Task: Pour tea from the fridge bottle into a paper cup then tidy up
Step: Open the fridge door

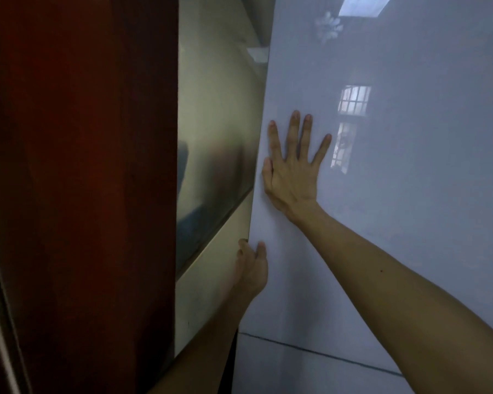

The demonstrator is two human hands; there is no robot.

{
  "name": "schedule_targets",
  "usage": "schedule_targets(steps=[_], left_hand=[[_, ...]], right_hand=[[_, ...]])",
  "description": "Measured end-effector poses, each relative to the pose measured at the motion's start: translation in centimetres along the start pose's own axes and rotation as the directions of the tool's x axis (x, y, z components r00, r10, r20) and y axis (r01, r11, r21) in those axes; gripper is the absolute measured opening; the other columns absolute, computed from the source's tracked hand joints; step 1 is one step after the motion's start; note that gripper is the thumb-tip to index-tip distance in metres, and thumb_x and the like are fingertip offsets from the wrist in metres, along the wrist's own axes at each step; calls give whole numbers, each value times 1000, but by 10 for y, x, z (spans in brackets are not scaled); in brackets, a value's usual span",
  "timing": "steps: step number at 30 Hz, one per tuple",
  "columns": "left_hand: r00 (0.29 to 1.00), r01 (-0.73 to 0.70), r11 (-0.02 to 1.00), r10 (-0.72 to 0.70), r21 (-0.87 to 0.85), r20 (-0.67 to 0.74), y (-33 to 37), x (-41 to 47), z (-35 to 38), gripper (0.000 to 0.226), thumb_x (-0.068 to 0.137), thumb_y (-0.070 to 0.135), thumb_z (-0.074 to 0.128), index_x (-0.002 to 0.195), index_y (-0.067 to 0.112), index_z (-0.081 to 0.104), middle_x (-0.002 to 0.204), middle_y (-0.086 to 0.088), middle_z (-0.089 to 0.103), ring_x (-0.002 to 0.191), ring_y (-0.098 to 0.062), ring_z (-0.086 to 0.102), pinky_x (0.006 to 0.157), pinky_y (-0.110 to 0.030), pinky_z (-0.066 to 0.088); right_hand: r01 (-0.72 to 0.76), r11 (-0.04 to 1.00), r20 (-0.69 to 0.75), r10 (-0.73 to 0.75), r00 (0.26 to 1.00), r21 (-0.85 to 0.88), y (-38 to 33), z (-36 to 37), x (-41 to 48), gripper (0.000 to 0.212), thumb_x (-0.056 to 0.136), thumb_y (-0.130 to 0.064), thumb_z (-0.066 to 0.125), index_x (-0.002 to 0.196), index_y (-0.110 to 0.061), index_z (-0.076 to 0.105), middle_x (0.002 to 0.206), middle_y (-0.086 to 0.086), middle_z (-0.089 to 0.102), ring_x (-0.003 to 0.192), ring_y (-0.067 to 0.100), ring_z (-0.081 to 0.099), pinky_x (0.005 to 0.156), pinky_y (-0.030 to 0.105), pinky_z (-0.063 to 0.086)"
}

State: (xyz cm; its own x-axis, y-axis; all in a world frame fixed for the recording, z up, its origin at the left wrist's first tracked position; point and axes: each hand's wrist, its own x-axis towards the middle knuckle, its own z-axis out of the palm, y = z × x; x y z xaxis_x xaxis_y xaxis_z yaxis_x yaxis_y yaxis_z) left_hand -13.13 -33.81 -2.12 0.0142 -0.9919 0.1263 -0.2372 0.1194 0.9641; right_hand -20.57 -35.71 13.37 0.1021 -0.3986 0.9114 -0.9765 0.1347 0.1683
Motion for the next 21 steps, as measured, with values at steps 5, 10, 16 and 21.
schedule_targets(steps=[5,10,16,21], left_hand=[[998,-44,999,45,23,-48,-5,-16,-4,49,102,40,36,138,6,33,132,-14,51,114,-26,55,92,-34,46],[996,-66,997,68,40,-49,-5,-38,-11,44,102,40,36,132,7,37,126,-10,52,100,-16,50,82,-27,39],[976,-115,985,137,129,-171,-19,-71,-12,56,97,53,32,130,8,42,122,-9,56,105,-20,58,92,-37,51],[965,-169,977,191,131,-179,-22,-121,-28,74,85,71,28,131,14,43,125,-6,56,111,-20,58,94,-41,53]], right_hand=[[-4,1000,-30,4,1000,13,-4,-16,-5,63,99,-39,28,156,-19,13,161,21,8,148,42,5,113,69,2],[-14,1000,1,14,1000,17,-10,-36,-12,67,98,-44,29,157,-18,10,162,22,5,148,43,1,113,69,1],[-33,998,4,33,999,53,-16,-69,-26,72,97,-54,25,157,-16,10,161,24,3,148,45,1,111,70,3],[-76,994,-4,76,997,76,-25,-113,-42,83,92,-63,33,156,-14,10,159,28,5,147,48,2,110,72,5]])
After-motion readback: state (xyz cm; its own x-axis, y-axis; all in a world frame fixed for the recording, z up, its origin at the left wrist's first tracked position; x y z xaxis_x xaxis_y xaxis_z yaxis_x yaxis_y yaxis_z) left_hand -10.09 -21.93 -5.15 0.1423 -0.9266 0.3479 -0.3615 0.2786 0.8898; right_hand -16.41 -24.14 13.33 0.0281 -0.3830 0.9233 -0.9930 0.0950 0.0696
